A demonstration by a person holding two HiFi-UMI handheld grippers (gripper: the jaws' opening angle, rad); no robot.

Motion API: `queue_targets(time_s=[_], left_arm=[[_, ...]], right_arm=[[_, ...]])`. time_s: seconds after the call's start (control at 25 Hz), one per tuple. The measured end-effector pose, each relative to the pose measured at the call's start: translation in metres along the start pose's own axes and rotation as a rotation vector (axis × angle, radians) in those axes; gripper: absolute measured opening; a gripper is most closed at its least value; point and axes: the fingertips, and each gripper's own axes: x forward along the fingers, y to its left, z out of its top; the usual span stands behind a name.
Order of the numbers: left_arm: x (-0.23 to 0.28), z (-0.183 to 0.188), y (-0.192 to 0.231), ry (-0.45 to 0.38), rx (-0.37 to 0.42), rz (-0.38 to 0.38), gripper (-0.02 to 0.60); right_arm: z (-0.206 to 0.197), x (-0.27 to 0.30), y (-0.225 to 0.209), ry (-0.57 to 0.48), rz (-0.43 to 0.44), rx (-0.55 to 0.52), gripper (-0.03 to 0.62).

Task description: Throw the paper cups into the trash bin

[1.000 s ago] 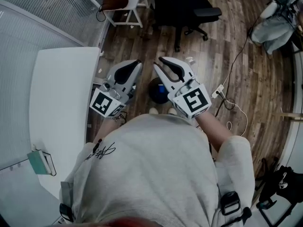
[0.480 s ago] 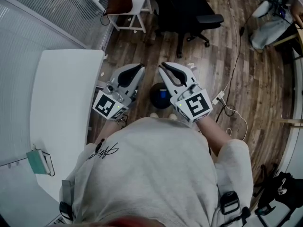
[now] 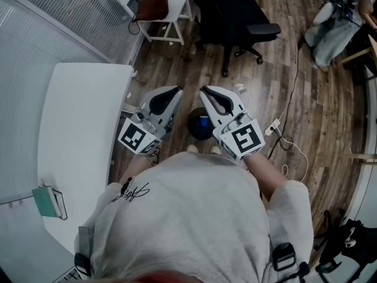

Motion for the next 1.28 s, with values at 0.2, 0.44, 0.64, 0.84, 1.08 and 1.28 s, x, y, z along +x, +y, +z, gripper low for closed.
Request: queue_targets(time_s=[0.2, 0.44, 0.64, 0.84, 1.08, 1.28], left_arm=[[-0.002, -0.001, -0.003, 0.001, -0.004, -0.002, 0.003], [-0.006, -0.006, -0.005, 0.008, -0.016, 0.004, 0.003], [-0.007, -0.01, -0.005, 0.016, -0.021, 0.006, 0.003], [-0.009, -0.01, -0.004, 0.015, -0.023, 0.006, 0.003], [-0.008, -0.011, -0.004, 0.016, -0.02, -0.001, 0.003], [-0.007, -0.011, -0.003, 0.019, -0.017, 0.001, 0.003]], right_arm=[[-0.001, -0.002, 0.004, 0.001, -0.003, -0.005, 0.023], [-0.005, -0.004, 0.008, 0.01, 0.003, 0.002, 0.02], [-0.01, -0.005, 0.011, 0.022, 0.01, 0.006, 0.015], [-0.009, -0.003, 0.012, 0.021, 0.013, -0.002, 0.015], [-0.007, -0.002, 0.011, 0.017, 0.007, -0.005, 0.014], [-0.007, -0.004, 0.012, 0.026, 0.016, -0.016, 0.014]])
